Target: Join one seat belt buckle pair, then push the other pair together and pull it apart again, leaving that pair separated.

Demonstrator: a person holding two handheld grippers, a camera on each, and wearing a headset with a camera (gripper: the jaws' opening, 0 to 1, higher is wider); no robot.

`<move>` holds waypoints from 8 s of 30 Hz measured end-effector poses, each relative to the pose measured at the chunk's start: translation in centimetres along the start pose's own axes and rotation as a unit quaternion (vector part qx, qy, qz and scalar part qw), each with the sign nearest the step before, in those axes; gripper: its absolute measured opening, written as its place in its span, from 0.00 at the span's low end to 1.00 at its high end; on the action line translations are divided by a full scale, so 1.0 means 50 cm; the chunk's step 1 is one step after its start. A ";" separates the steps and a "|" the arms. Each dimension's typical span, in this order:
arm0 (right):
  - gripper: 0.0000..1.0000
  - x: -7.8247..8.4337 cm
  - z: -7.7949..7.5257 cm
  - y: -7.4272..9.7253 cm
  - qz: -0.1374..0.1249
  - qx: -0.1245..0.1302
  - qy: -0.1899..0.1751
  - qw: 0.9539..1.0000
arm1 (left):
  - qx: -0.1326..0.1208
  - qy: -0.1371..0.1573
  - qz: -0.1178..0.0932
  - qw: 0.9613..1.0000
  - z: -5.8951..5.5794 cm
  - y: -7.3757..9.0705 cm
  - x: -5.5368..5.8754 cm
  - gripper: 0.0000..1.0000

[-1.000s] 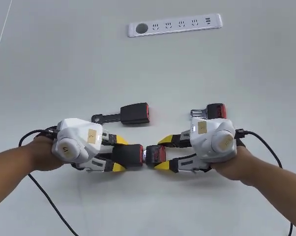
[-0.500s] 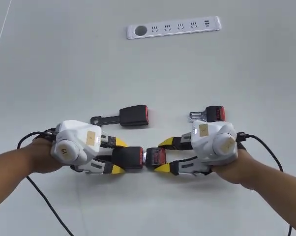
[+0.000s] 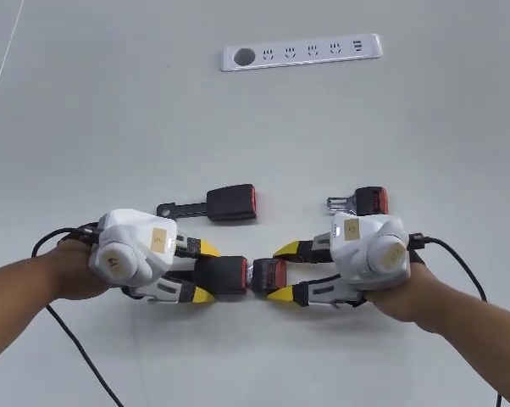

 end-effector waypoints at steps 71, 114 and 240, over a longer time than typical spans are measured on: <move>0.61 0.073 -0.250 0.196 0.120 0.085 0.001 0.989 | -0.084 0.039 0.020 0.996 0.184 0.034 -0.056 0.61; 0.34 0.072 -0.244 0.166 0.057 0.038 0.015 0.998 | -0.018 0.005 0.005 1.000 0.192 0.031 -0.049 0.35; 0.34 -0.057 -0.197 -0.053 0.066 0.046 0.019 0.997 | -0.017 0.011 0.050 0.999 0.189 0.024 -0.057 0.34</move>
Point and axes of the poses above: the centre of the closed fingertips' face, and the gripper's own axes: y roughly backward along the fingers, z roughly to its left, x roughly out of its underside, the point moved 8 cm from there along y, roughly backward along the fingers, and after that the axes turned 12 degrees about x, right-handed, at the moved point
